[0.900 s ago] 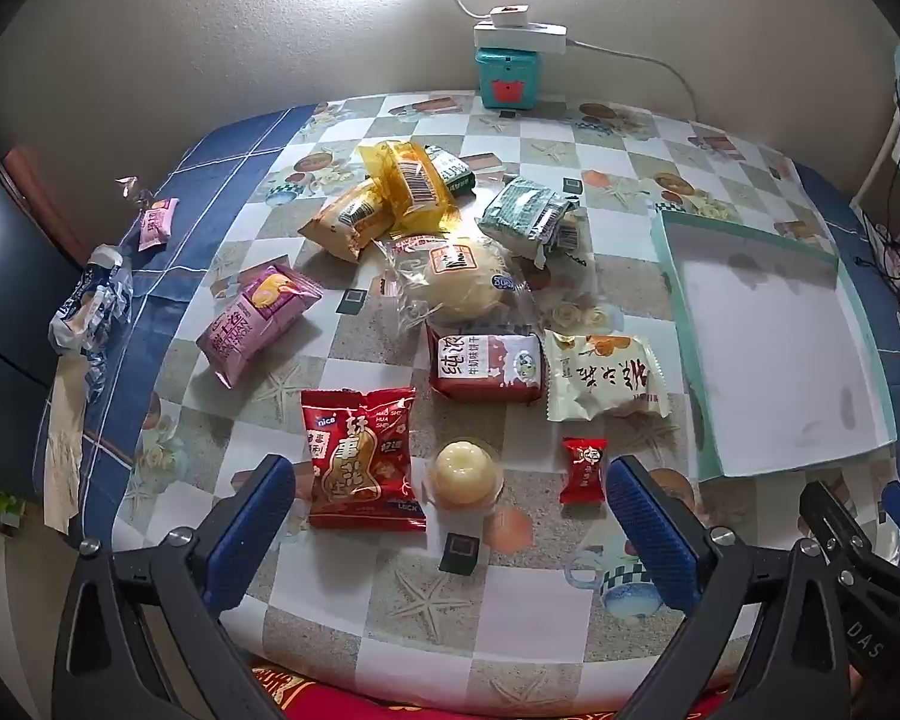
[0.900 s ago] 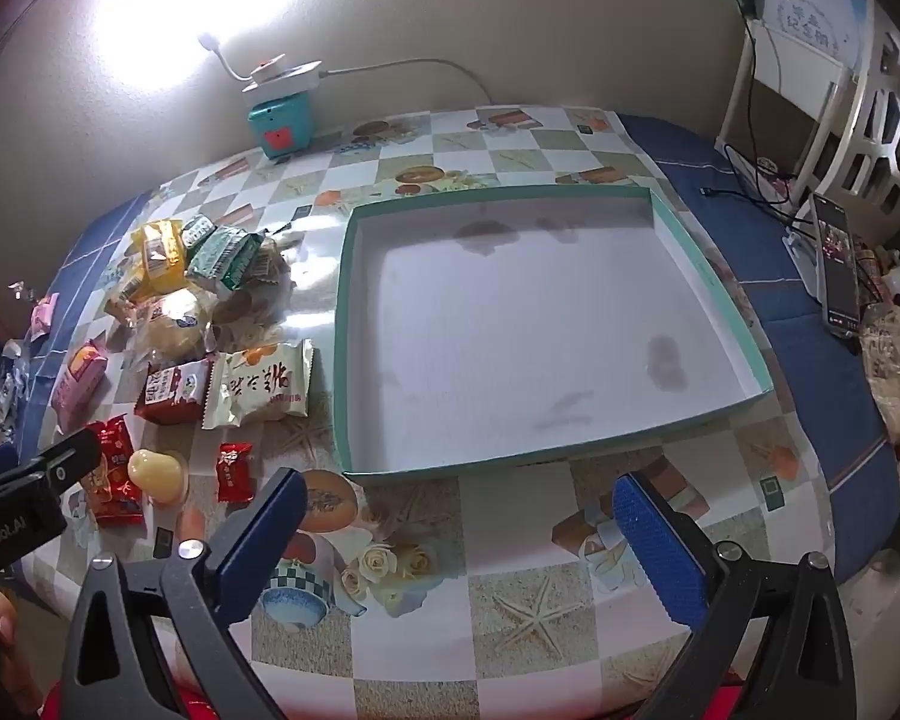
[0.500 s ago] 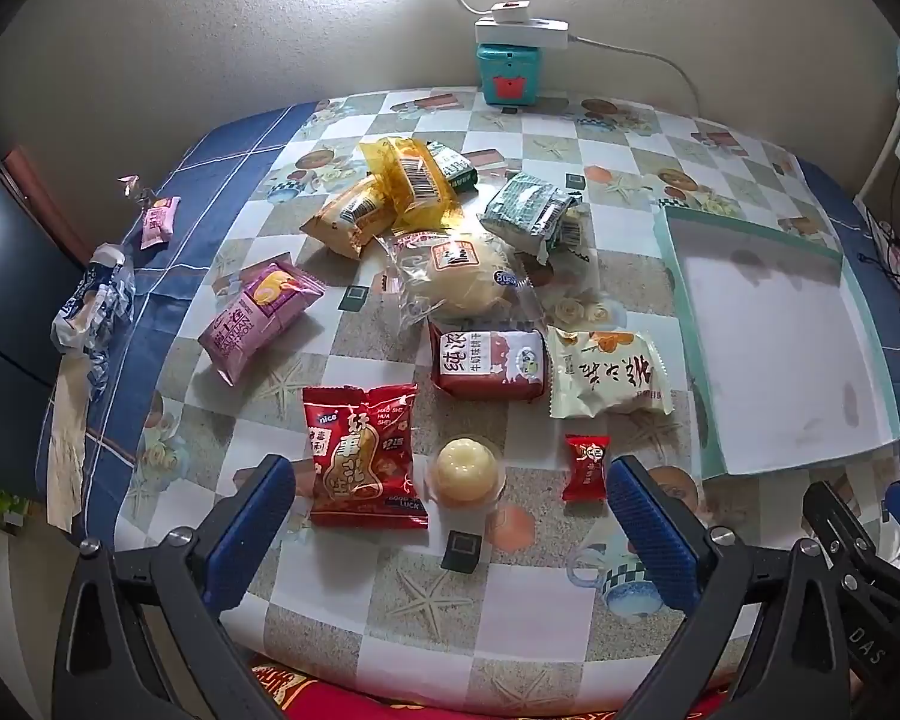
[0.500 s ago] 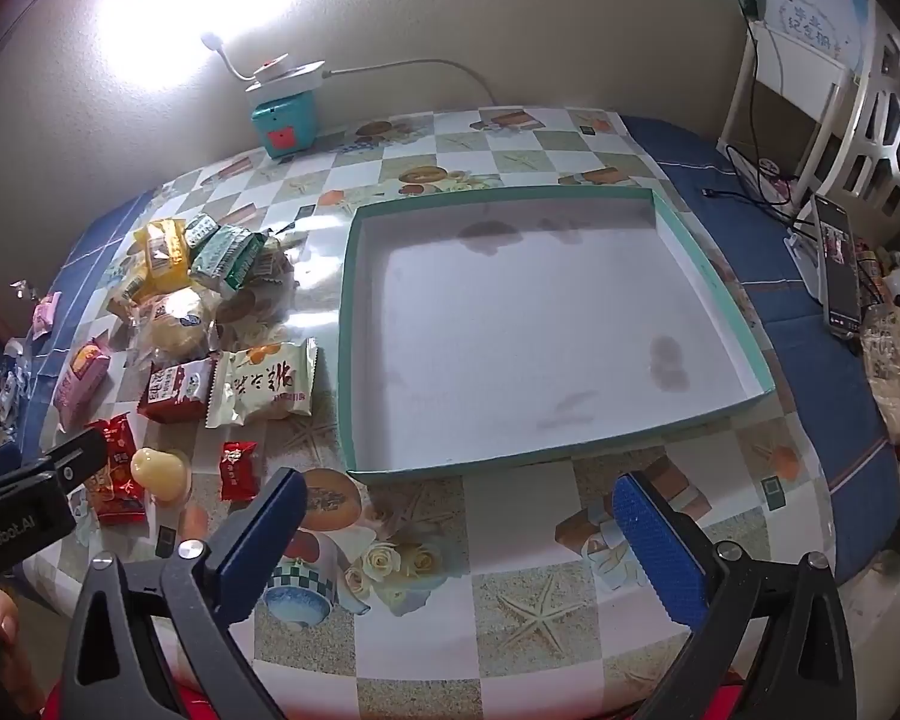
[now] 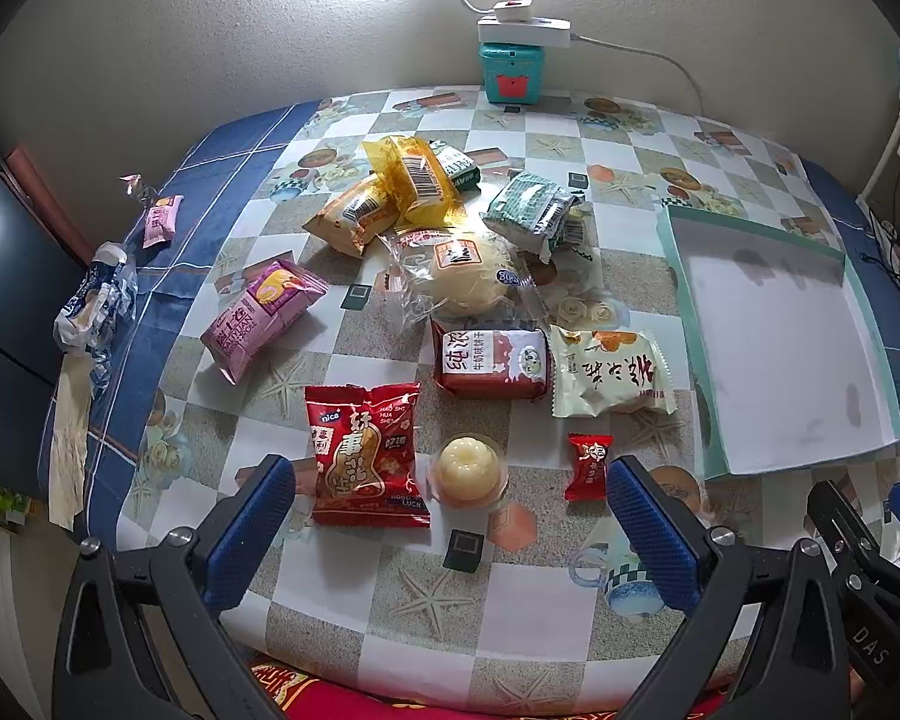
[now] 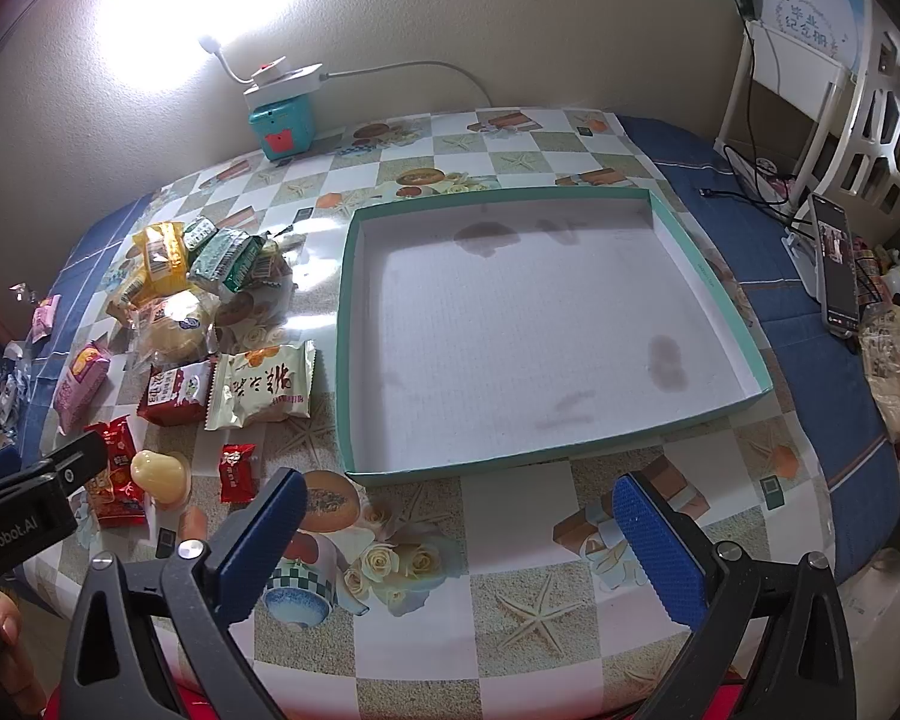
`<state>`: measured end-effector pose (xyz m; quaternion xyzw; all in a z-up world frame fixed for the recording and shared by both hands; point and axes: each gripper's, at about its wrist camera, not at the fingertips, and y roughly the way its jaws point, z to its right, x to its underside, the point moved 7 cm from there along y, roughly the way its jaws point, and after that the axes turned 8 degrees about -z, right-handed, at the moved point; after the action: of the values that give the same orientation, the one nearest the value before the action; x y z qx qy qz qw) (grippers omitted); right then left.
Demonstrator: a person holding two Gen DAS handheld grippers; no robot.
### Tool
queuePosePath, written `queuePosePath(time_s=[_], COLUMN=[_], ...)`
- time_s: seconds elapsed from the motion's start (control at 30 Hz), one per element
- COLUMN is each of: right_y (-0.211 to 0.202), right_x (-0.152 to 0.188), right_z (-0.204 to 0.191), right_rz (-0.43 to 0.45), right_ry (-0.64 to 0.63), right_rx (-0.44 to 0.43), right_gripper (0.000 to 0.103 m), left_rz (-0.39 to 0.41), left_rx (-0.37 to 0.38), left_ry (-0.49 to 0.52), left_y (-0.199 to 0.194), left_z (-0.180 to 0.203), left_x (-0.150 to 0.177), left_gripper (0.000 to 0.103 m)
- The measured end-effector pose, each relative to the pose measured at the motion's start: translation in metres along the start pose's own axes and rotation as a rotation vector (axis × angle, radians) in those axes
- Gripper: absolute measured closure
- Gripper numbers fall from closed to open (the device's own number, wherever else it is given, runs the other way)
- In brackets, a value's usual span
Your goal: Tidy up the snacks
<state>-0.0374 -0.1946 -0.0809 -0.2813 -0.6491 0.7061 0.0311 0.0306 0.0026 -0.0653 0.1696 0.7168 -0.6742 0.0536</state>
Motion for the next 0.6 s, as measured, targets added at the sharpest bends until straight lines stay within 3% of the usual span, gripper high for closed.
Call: queuePosePath(time_s=[0.6], right_y=[0.0008], right_x=[0.0003], right_z=[-0.0006], right_rz=[0.0], right_ry=[-0.001], right_rx=[0.003], right_gripper=[0.0], left_rz=[-0.002], left_rx=[-0.002], left_ry=[0.0], left_y=[-0.0003], left_z=[0.0002], left_x=[0.0001], left_gripper=[0.0])
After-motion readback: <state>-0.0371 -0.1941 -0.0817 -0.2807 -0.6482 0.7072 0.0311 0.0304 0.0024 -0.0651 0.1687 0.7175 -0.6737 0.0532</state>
